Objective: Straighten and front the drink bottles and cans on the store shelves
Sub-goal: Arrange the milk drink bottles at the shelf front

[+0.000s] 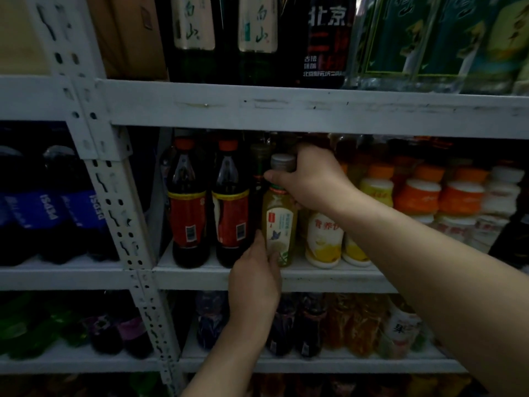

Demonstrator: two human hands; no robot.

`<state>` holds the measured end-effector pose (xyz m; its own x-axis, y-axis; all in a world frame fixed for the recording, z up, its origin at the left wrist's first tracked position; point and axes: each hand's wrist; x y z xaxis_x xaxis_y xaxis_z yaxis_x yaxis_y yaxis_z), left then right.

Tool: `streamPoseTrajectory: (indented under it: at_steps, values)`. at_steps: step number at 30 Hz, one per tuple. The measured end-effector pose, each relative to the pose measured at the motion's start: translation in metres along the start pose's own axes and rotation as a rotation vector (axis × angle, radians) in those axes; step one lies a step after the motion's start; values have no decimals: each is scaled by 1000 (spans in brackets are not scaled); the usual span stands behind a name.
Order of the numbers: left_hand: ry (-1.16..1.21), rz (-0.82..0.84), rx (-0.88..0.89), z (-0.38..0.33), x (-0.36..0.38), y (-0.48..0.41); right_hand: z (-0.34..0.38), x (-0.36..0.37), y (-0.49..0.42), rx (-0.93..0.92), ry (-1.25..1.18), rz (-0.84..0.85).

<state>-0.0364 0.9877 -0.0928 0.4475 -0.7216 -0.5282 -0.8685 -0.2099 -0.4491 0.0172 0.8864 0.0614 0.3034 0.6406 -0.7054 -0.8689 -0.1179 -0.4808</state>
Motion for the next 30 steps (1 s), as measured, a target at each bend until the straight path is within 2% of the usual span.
streamPoseTrajectory:
  at_steps: [5,9,11,12,14,15,18,21,26,30]
  values:
    - [-14,0,27,-3,4,-4,-7,-4,-2,-3,83,-28]
    - [-9,-35,83,-4,-4,1,-9,-7,0,-4,46,14]
    - [-24,-195,121,-1,-16,6,-9,-9,5,-4,82,-4]
    - [-39,-305,127,3,-23,7,-9,-8,10,-36,149,-72]
    - [-56,-479,88,14,-38,5,-7,-3,25,-222,294,-285]
    - [-47,-504,36,18,-44,2,-3,0,32,-327,327,-357]
    - [-14,-432,-104,25,-50,-6,14,10,42,-484,279,-417]
    - [-76,-372,-68,23,-45,-4,31,18,39,-514,272,-430]
    - [-118,-309,-93,26,-38,-1,31,29,29,-390,321,-334]
    - [-109,-285,-108,26,-33,1,26,34,16,-255,91,-214]
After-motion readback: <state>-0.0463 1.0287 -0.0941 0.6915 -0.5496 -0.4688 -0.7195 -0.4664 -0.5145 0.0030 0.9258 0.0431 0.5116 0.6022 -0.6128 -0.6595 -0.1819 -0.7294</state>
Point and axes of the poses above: each hand's wrist, its own y-axis away from the middle knuckle, its own x-axis out of the palm, z = x × y, and after that the axes turned 2 degrees about y, right-handed
